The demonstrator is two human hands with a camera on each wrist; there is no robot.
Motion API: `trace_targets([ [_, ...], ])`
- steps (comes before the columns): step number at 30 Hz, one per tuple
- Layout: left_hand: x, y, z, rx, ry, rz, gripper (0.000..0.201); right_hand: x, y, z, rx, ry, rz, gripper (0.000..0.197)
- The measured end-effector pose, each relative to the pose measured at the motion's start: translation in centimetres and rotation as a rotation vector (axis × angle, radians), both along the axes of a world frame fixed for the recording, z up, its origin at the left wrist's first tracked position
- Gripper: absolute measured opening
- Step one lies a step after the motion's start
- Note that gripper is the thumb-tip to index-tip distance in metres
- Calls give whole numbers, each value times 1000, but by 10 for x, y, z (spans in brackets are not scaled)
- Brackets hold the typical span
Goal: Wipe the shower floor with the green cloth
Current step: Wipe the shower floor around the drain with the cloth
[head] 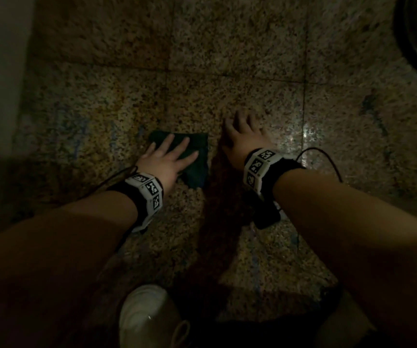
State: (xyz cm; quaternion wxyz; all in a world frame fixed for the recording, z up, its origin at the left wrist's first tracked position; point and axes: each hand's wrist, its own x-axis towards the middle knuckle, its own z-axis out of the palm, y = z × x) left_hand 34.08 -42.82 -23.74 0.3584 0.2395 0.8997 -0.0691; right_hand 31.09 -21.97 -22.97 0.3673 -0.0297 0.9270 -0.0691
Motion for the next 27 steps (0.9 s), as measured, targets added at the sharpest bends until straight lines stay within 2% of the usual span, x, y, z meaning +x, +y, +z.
trace_targets([
  [4, -27, -5, 5, -33, -7, -122, 76, 7, -1, -7, 14, -5, 1, 67],
  [11, -62, 20, 4, -1, 3, 120, 73, 2, 4, -3, -6, -55, 13, 68],
  [15, -52, 23, 6, -25, 27, 126, 79, 2, 4, -2, -7, -55, 19, 71],
  [22, 1, -8, -3, -43, -12, 65, 77, 4, -6, 2, -2, -53, 41, 69],
  [27, -2, -16, -5, -45, -12, 17, 76, 9, -16, 2, -11, -53, 65, 66],
])
